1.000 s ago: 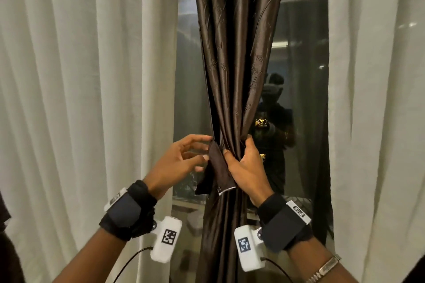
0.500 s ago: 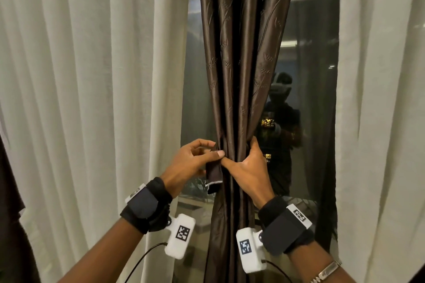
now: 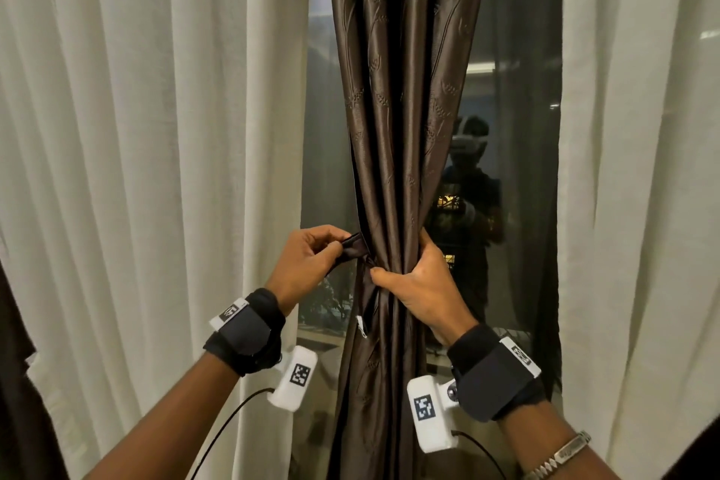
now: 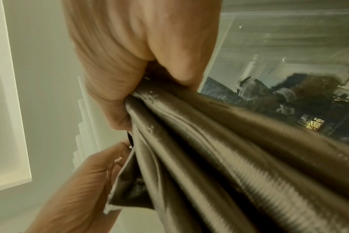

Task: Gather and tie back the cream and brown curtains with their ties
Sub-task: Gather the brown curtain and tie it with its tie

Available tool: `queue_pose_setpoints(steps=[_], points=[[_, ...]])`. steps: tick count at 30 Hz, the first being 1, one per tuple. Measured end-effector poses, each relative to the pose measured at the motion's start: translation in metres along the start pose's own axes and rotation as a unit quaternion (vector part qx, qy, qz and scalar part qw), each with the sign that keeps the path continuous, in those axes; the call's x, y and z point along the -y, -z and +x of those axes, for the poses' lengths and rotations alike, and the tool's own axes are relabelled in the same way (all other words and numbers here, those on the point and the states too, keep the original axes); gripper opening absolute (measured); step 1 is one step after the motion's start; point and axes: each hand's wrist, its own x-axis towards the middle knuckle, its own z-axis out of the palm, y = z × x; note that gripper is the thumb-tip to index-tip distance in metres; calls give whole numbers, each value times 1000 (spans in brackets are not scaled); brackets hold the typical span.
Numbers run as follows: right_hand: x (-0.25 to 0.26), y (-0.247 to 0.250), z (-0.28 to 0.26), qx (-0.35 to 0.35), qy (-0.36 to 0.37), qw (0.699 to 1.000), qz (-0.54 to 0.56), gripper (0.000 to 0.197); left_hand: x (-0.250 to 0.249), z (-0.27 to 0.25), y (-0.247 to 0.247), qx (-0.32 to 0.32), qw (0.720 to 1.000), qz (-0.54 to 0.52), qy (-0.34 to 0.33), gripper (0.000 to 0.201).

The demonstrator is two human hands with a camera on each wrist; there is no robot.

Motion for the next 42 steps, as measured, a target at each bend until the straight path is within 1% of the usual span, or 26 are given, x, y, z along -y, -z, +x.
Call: queue_pose_setpoints(steps=[1,3,4,6,8,11,13,17,18,20,22,24,26,28,30,32,33,34,35,36,37,38,39,40,41,42], points=[[0,1,0,3,-2,1000,3,69,1,1,-1,-7,999,31,-19,27],[-1,2,0,2,-2,1000,-2,68,4,2,-4,-50,992,98,-58,27],[-1,2,0,0,2,1000,-13,68,5,3,-4,-81,989,108,-66,27],[-1,4,0,-5,15,999,-42,70,2,2,-6,-123,989,67,-52,30],[1,3,-1,-4,27,998,-61,70,-11,-3,-9,-118,993,18,-18,33],[0,2,-3,9,18,999,-38,72,-21,-11,-10,-55,997,-52,8,28],[0,1,-4,19,7,1000,-14,71,-13,-9,-7,-37,999,-3,-7,16],[5,4,-6,-11,3,999,-37,59,8,-3,9,-99,980,170,-15,15],[7,4,-7,-23,5,999,-48,56,10,-2,12,-118,975,189,-15,13],[9,1,-9,-32,8,998,-54,55,14,1,17,-154,972,177,10,12],[10,-5,-11,-35,17,997,-63,53,21,6,16,-158,971,168,58,26],[17,-12,-15,-20,16,998,-58,44,24,10,9,-101,981,131,100,36],[25,-19,-17,-8,-3,998,-55,24,22,12,-2,-49,991,35,122,42],[32,-22,-18,2,-42,999,-34,6,14,10,-12,-25,987,-69,141,42],[36,-19,-17,18,-84,996,5,12,9,10,-22,2,972,-158,175,47],[36,-17,-18,19,-96,995,3,13,4,10,-31,20,957,-223,186,40],[32,-16,-19,5,-76,995,-58,11,0,10,-35,23,951,-246,183,36],[26,-15,-19,-15,-46,987,-154,7,-1,11,-41,28,946,-266,181,38],[23,-15,-22,-28,-13,967,-254,13,-1,13,-46,34,943,-279,179,43],[18,-15,-22,-43,15,950,-309,22,-3,14,-51,38,939,-292,178,46],[19,-15,-23,-37,11,953,-300,23,-4,14,-55,38,936,-299,179,48],[23,-15,-23,-8,-6,969,-246,24,-4,16,-58,36,934,-306,182,48],[28,-14,-23,21,-38,988,-148,37,-3,17,-60,38,934,-304,186,48],[28,-12,-22,33,-73,995,-52,42,-4,17,-62,42,934,-302,184,48],[26,-10,-20,36,-102,994,1,36,-3,19,-63,36,936,-296,189,48],[25,-8,-18,34,-108,993,13,28,-2,20,-63,37,936,-289,196,47]])
